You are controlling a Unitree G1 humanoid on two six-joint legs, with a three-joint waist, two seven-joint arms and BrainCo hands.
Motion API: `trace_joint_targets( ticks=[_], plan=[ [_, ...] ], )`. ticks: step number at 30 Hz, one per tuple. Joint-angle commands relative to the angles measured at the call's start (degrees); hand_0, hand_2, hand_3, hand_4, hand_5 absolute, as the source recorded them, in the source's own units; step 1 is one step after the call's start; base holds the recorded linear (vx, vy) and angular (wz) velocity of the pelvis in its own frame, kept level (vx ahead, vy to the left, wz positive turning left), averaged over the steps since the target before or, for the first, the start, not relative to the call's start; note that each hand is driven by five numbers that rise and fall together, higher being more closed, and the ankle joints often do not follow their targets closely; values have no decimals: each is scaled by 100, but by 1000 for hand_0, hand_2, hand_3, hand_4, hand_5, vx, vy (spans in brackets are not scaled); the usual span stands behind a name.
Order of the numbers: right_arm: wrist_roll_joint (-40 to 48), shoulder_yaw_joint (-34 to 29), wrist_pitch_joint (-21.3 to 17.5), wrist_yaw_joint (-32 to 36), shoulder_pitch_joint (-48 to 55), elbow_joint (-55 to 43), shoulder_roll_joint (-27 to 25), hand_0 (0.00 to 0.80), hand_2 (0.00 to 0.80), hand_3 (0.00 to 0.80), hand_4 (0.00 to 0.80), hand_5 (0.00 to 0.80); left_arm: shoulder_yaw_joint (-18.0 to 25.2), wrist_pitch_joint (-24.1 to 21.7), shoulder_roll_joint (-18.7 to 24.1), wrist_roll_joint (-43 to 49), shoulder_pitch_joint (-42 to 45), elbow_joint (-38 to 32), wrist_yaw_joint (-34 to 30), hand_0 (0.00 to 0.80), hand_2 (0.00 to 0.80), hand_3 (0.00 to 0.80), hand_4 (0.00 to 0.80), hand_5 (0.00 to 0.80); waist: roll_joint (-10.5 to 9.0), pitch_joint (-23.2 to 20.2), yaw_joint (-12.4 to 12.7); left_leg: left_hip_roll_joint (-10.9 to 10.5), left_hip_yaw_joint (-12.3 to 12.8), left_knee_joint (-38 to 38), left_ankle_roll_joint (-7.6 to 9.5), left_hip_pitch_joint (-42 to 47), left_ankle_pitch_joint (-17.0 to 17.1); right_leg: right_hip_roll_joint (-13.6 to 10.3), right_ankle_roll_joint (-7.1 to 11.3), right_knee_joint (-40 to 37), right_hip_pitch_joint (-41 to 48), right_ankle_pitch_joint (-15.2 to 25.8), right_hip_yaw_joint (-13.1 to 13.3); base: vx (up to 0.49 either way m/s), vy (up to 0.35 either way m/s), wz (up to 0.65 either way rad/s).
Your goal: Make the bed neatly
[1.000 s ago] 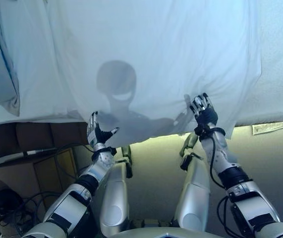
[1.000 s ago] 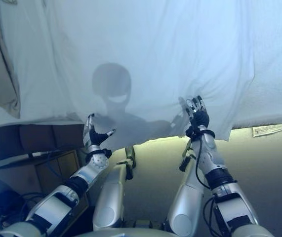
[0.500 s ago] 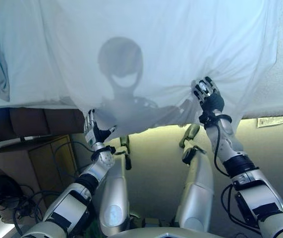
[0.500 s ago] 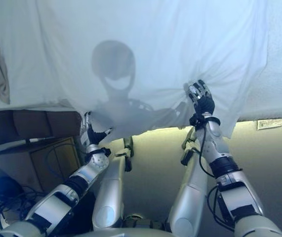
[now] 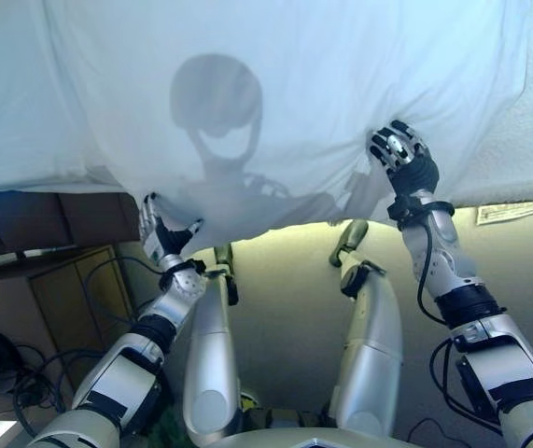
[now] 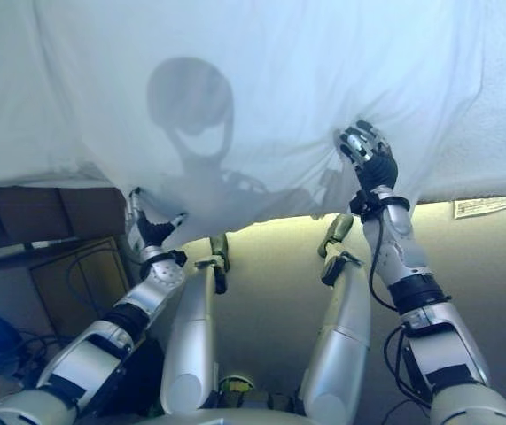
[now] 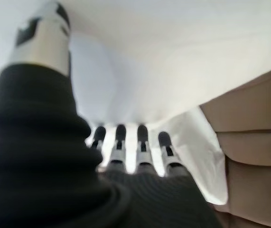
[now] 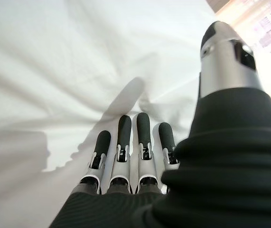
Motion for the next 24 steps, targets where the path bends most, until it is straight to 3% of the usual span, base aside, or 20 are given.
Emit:
trace_joint_targets(
  ticks=[1, 6, 9, 18, 21, 24],
  plan=[
    [181, -344, -184, 228, -83, -631, -215, 0, 0, 0, 0, 0, 201, 17, 206, 61, -55, -38, 62, 0, 0, 0, 0, 0, -77, -79, -15, 165, -205, -375, 112, -600, 1137, -517, 1160, -668, 167, 1085, 472, 40, 103, -19],
    [67, -449, 143, 289, -84, -687, -399, 0, 0, 0, 0, 0, 277, 43, 201, -411, -173, 164, -200, 0, 0, 0, 0, 0, 73, -171, -194, 145, -139, -294, 82, -650, 1208, -524, 1179, -557, 2, 1112, 698, 63, 145, -14],
    [100, -532, 274, 371, -41, -702, -510, 0, 0, 0, 0, 0, 275, 341, 253, -657, -289, 368, -595, 0, 0, 0, 0, 0, 99, -183, -289, 142, -138, -239, 70, -713, 1230, -488, 1178, -535, -84, 1140, 794, 46, 81, -3],
    [248, -528, 392, 698, 121, -848, -652, 0, 0, 0, 0, 0, 170, 1732, 554, -944, -642, 1252, -805, 0, 0, 0, 0, 0, 1, -153, -476, 241, -84, -176, 43, -728, 1270, -459, 1174, -630, -51, 1209, 795, 42, 50, -2],
    [192, -550, 536, 775, 166, -982, -788, 0, 0, 0, 0, 0, 142, 1857, 606, -454, -663, 1377, -836, 0, 0, 0, 0, 0, 86, -182, -558, 239, 5, -186, 25, -670, 1300, -489, 1151, -579, -82, 1188, 877, 51, 169, -6],
    [72, -636, 718, 817, 216, -1131, -945, 0, 0, 0, 0, 0, -149, 2189, 659, 534, -645, 1312, -959, 0, 0, 0, 0, 0, 240, -223, -635, 187, 99, -213, 14, -606, 1301, -543, 1145, -529, -158, 1185, 981, 42, 199, -4]
  ],
)
